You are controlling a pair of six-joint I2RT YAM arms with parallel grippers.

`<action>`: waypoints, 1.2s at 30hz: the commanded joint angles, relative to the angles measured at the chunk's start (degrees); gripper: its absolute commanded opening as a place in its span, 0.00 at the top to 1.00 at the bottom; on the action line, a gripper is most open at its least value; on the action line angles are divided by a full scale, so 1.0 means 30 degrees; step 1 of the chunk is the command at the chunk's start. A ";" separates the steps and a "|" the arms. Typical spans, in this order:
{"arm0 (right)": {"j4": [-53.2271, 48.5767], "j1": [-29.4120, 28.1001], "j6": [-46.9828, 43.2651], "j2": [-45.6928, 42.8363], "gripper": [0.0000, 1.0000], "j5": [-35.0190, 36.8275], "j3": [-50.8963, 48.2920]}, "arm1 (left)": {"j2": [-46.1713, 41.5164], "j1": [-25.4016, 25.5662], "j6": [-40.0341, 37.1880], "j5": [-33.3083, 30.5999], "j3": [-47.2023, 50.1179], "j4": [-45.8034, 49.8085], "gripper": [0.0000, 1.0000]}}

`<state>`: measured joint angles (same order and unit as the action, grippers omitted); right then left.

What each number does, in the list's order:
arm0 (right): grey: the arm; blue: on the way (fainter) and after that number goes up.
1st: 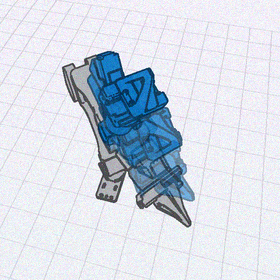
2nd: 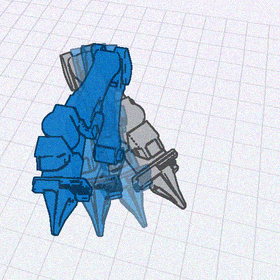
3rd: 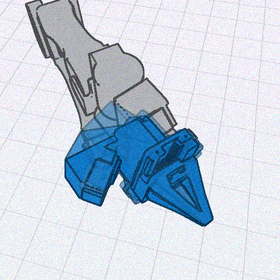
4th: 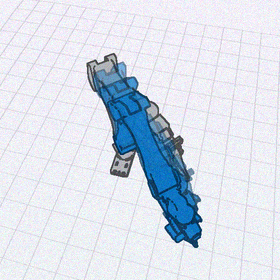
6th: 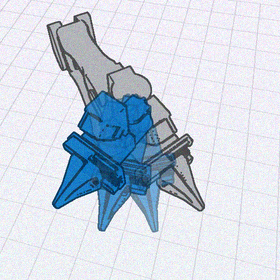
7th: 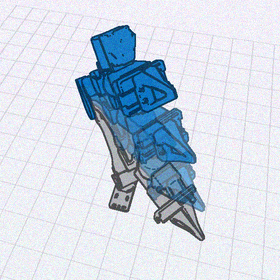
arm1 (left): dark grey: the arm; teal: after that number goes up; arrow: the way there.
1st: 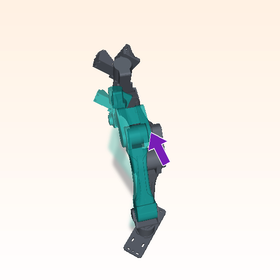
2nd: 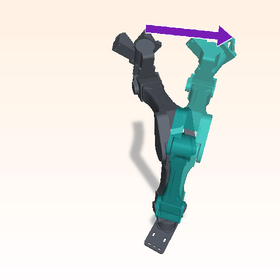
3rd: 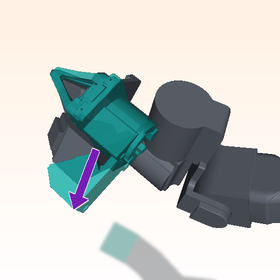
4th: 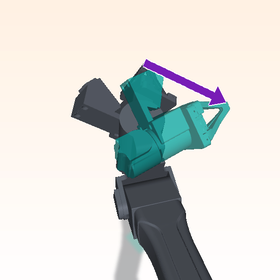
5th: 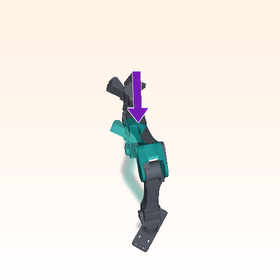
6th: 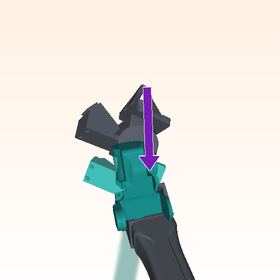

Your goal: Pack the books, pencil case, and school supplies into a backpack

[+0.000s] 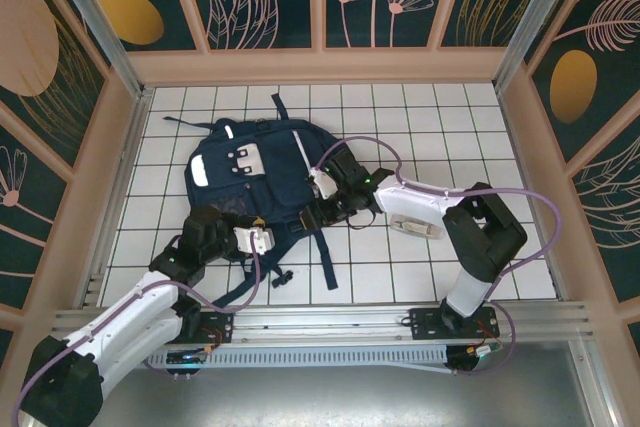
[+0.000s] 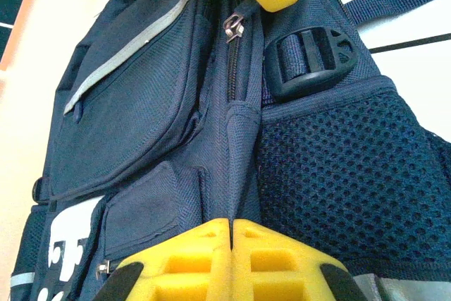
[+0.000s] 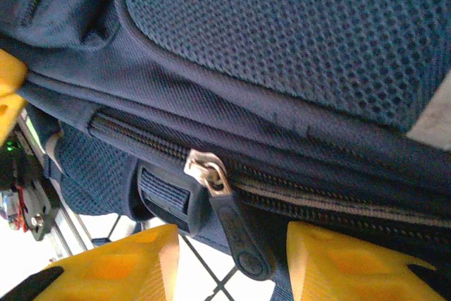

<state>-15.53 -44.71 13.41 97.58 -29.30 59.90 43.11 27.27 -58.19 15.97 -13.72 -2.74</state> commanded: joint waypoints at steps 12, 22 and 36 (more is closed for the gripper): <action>0.0538 0.0345 0.0849 -0.0904 1.00 -0.0058 -0.1350 | -0.0514 -0.0095 0.0062 -0.0107 -0.0036 -0.0900 1.00; -0.3069 0.1803 0.0874 -0.2006 1.00 0.7891 -0.1890 | -0.0877 -0.0099 0.0996 -0.0986 -0.0027 -0.1528 1.00; -0.1347 0.0857 0.0344 -0.4432 1.00 0.8437 -0.4028 | 0.1902 -0.3646 1.2813 -0.8060 -0.2553 -0.5234 0.69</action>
<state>-14.92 -40.45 16.10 86.76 -7.51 50.33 47.27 21.08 -35.00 7.73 -16.23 -10.24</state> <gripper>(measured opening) 0.048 0.264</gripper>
